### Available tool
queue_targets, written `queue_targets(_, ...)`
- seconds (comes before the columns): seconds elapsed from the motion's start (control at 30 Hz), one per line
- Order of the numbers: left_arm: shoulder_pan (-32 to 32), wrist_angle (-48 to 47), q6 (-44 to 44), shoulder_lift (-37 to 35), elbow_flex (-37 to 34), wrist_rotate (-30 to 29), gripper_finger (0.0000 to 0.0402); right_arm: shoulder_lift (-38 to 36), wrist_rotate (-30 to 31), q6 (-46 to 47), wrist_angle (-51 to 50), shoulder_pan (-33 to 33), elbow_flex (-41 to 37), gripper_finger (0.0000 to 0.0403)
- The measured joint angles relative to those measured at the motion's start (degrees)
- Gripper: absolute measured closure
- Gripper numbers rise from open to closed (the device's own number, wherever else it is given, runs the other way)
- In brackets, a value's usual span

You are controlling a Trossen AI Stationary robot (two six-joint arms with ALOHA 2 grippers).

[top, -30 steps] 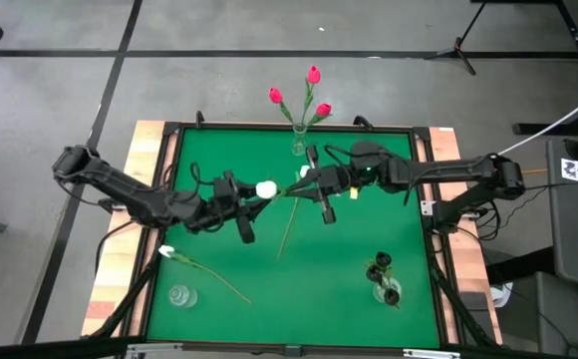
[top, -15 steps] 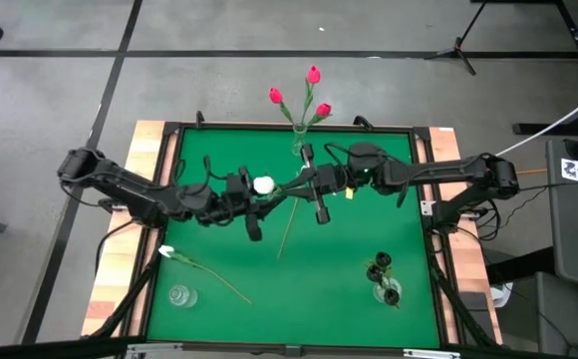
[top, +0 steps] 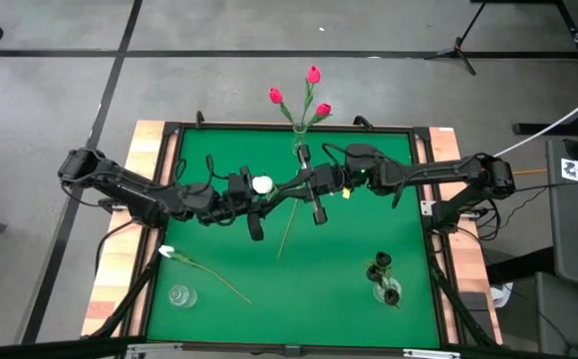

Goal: Sort flowers into vase by color
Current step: Put the right white tulip into the bottom left transparent vase

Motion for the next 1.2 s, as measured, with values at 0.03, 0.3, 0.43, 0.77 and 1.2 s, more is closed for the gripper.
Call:
queue_targets(0.03,0.02,-0.14,0.0,0.0,-0.02,0.02,0.03,0.0,0.03,-0.01,-0.21,0.0,0.0,0.0384)
queue_targets(0.3,0.0,-0.22,1.29,0.01,0.0,0.36,0.0392,0.0,0.24,0.0,-0.5,-0.07,0.0,0.0384)
queue_targets(0.43,-0.22,-0.23,0.38,0.01,0.0,-0.98,0.0389,0.0,-0.72,-0.44,-0.46,-0.1,0.0,0.0375)
queue_targets(0.77,-4.35,-8.83,-0.57,-7.52,0.0,-5.15,0.0398,-3.77,-8.53,0.89,0.24,-2.31,-0.04,0.024)
queue_targets(1.2,-20.81,-32.38,-17.0,-23.19,0.0,-1.22,0.0399,-13.05,-14.88,1.07,-2.27,-3.34,-0.02,0.019)
